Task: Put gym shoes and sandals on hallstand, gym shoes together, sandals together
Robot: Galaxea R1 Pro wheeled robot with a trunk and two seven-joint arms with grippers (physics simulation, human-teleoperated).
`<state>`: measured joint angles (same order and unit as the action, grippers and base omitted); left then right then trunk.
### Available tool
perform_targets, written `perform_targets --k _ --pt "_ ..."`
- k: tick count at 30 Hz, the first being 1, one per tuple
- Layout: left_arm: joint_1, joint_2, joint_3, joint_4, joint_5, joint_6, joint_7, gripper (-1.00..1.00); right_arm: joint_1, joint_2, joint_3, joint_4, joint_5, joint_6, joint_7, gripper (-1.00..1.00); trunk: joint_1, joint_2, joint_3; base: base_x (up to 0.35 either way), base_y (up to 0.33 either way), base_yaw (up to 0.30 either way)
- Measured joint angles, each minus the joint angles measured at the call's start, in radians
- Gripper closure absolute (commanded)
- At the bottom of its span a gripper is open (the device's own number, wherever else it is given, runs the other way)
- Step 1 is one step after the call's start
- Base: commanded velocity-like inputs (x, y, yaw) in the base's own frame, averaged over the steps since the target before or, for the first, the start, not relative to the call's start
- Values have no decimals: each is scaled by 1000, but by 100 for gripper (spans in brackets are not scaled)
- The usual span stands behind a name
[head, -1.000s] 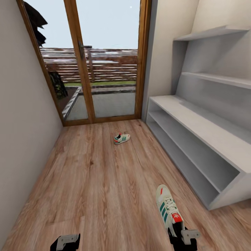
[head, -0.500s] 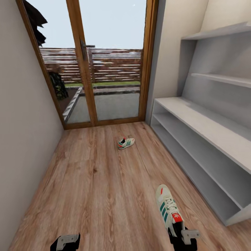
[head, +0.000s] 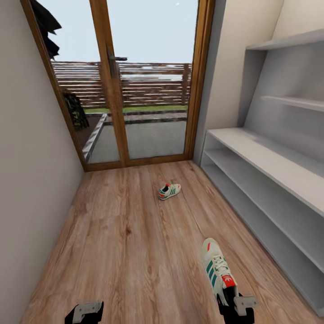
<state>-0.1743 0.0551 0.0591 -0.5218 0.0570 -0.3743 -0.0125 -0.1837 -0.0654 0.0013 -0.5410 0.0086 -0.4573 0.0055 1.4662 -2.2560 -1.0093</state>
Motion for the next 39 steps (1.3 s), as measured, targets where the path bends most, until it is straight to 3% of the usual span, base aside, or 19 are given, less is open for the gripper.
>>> perform_targets --k 12,30,39 --pt "0 0 0 0 0 0 0 -100 0 0 -1 0 0 0 0 100 0 0 0 283 206 -8" --pt "0 0 0 0 0 0 0 -100 0 0 -1 -1 0 0 0 100 0 0 0 281 215 -231" --pt "0 0 0 0 0 0 0 -100 0 -2 -1 -1 0 0 0 100 0 0 0 318 127 -22"
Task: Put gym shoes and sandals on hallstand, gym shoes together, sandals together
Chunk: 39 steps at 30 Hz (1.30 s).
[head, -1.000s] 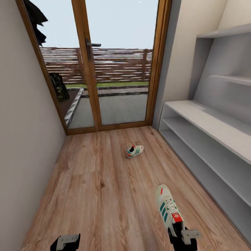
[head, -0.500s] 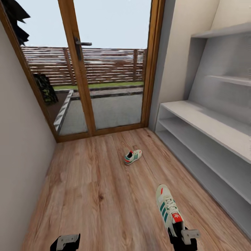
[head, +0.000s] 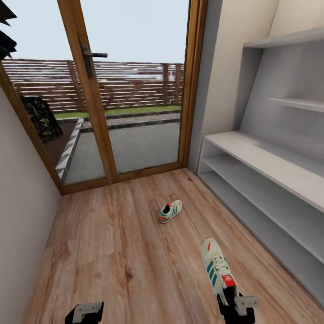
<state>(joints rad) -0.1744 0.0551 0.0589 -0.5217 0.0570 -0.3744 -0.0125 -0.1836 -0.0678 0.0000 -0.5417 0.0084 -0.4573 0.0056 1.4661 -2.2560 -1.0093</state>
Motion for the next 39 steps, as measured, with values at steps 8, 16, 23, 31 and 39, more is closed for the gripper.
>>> perform_targets --k 8,16,23,31,39 --pt "0 0 0 0 0 0 0 -100 0 0 0 0 0 0 0 100 0 0 0 326 101 -1" --pt "3 -3 0 1 1 0 0 -100 0 12 -2 2 1 -2 0 100 0 0 0 326 8 0" --pt "4 -3 0 1 1 0 0 -100 0 9 -1 1 -1 -2 0 100 0 0 0 330 69 0" --pt "4 -2 0 1 1 0 0 -100 0 9 -1 1 -1 -1 0 100 0 0 0 325 144 -202" --pt "4 -2 0 1 2 0 0 -100 0 8 -1 1 -1 -1 0 100 0 0 0 288 224 -261"
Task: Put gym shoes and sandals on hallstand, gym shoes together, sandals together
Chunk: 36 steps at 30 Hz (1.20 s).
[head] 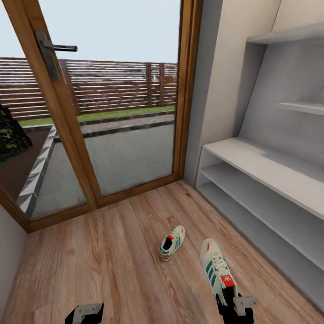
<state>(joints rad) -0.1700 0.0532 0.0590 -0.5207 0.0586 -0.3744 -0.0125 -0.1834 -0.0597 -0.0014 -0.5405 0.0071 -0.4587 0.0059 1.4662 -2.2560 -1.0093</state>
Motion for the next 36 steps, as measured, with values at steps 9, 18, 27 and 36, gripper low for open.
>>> perform_targets --k 9,18,27,36 --pt "0 0 0 0 0 0 0 -100 0 1 0 1 0 0 0 100 0 0 0 276 240 -264" --pt "0 0 0 0 0 0 0 -100 0 1 0 1 0 0 0 100 0 0 0 275 220 -264" --pt "0 0 0 0 0 0 0 -100 0 1 0 1 0 0 0 100 0 0 0 96 47 -264" --pt "0 0 0 0 0 0 0 -100 0 1 0 1 0 1 0 100 1 0 0 3 1 -264"
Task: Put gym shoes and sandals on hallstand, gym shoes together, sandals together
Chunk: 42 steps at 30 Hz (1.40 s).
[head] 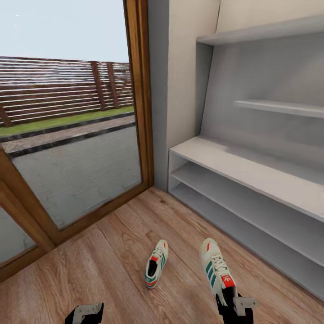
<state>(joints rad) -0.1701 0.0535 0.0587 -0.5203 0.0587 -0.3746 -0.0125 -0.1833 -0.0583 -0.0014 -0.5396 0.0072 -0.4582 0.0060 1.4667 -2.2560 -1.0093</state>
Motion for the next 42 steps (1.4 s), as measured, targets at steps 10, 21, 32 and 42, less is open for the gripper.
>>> perform_targets --k 10,21,32,42 --pt "0 0 0 -2 1 0 0 -100 0 0 0 0 1 0 0 100 0 0 0 73 40 -264" --pt "0 0 0 -2 1 0 0 -100 0 0 1 0 1 0 0 100 0 0 0 94 76 -200" --pt "0 0 0 -2 1 0 0 -100 0 0 0 1 1 0 0 100 0 0 0 0 89 -46" --pt "1 0 0 0 1 0 0 -100 0 3 2 -1 2 0 0 100 0 0 0 0 179 -219"
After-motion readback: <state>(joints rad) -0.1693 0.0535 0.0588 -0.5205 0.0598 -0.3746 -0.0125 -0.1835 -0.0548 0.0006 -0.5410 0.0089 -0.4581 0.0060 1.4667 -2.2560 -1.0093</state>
